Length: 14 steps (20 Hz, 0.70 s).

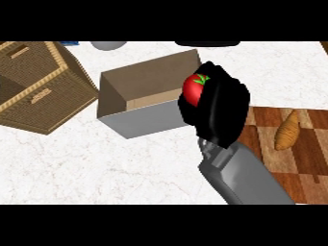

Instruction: Pick the tomato from the cutting board and place it in the cardboard box

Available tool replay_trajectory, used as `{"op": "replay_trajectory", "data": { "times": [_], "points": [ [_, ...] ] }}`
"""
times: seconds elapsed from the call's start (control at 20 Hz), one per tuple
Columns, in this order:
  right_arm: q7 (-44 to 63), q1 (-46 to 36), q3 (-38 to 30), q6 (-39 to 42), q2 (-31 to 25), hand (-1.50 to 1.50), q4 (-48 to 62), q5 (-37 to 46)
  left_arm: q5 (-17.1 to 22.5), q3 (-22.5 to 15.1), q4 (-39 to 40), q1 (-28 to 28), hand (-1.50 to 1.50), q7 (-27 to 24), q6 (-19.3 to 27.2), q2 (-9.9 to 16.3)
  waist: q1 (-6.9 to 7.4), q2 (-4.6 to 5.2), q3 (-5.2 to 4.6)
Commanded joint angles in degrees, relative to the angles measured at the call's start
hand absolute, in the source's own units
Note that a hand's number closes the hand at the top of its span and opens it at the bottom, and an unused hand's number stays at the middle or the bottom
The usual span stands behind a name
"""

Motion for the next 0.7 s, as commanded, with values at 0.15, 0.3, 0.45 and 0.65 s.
{"op": "replay_trajectory", "data": {
  "times": [0.15,0.3,0.45,0.65],
  "points": [
    [5.3,-8.5,-5.7,-6.4,0.6,1.50,14.3,-5.3,-1.2,-3.0,6.1,1.6,0.00,-1.0,-0.3,-4.3,0.94,1.23,-1.21],
    [2.2,-10.9,-9.9,-8.8,0.6,1.50,22.5,-5.6,-0.1,-2.1,4.9,0.4,0.00,0.8,-1.7,-3.5,1.43,1.42,-1.16],
    [3.7,-12.0,-12.2,-11.4,0.6,1.50,27.4,-5.9,-0.7,-2.5,5.0,1.5,0.00,-1.0,-2.1,-3.6,1.85,1.51,-1.17],
    [2.2,-11.4,-15.2,-17.8,0.6,-1.50,30.9,-13.0,-1.1,-2.3,5.1,-2.1,0.00,1.8,-2.2,-3.4,1.79,1.67,-1.05]
  ]
}}
